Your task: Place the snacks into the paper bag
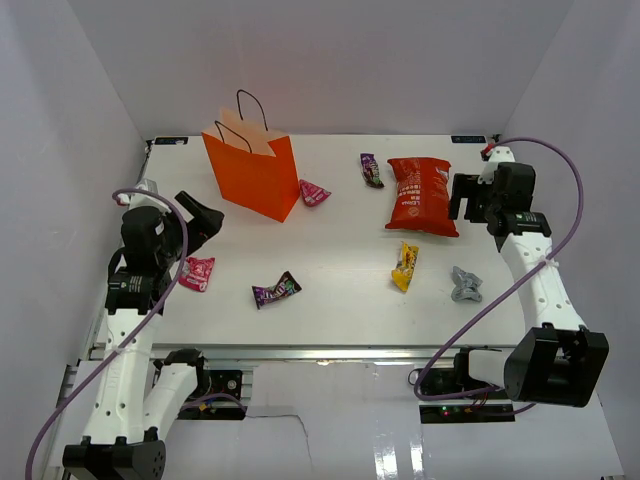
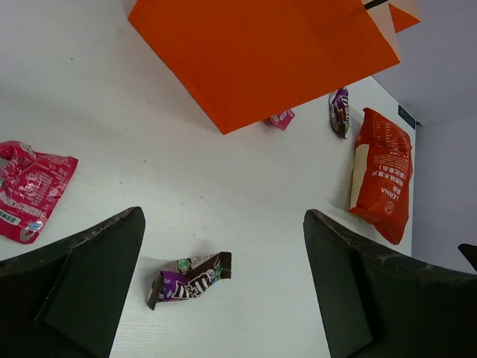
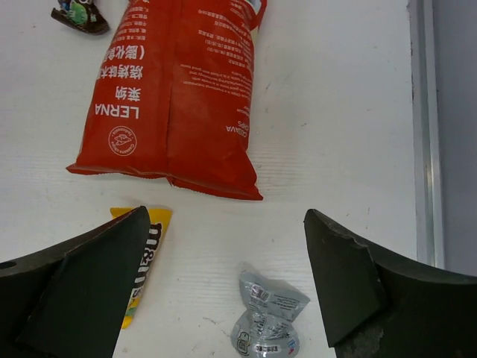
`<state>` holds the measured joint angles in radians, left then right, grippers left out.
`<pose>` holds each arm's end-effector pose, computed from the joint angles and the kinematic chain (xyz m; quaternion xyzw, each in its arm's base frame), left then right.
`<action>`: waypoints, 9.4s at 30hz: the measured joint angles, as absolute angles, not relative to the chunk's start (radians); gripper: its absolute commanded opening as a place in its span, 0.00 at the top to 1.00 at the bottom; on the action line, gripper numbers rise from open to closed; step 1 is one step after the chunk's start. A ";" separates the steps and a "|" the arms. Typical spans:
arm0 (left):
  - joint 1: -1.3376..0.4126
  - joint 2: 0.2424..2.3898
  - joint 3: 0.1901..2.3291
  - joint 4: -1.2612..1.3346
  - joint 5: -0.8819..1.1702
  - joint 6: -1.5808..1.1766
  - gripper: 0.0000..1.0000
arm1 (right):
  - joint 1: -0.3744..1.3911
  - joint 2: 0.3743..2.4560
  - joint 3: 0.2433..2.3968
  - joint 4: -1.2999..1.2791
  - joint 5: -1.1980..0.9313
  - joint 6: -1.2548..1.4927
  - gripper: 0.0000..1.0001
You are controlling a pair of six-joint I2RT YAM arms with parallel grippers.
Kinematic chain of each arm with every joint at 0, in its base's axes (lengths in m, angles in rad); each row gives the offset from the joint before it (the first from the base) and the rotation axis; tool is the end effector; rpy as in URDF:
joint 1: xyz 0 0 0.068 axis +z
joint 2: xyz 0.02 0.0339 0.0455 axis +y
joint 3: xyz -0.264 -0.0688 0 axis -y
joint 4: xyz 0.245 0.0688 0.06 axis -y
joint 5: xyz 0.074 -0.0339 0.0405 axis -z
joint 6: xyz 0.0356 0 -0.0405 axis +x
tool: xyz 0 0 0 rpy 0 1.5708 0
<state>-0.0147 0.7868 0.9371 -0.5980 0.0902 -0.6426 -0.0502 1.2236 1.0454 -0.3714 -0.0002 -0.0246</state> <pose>0.1654 -0.0056 0.3491 -0.2383 0.8117 -0.2078 0.4912 0.2750 -0.0138 0.3201 0.0111 0.8724 -0.0182 0.4884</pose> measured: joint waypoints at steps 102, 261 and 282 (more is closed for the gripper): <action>-0.147 1.728 2.041 -0.448 0.152 -0.931 0.99 | -0.025 1.445 1.161 -0.575 -0.893 -0.552 0.10; -0.148 0.546 0.997 -0.647 0.132 -0.763 0.02 | 0.682 2.123 2.131 0.167 -0.391 -0.107 0.28; -0.148 0.706 0.806 -0.426 0.400 -0.775 0.02 | -0.089 1.853 1.589 -0.345 -0.097 0.154 0.09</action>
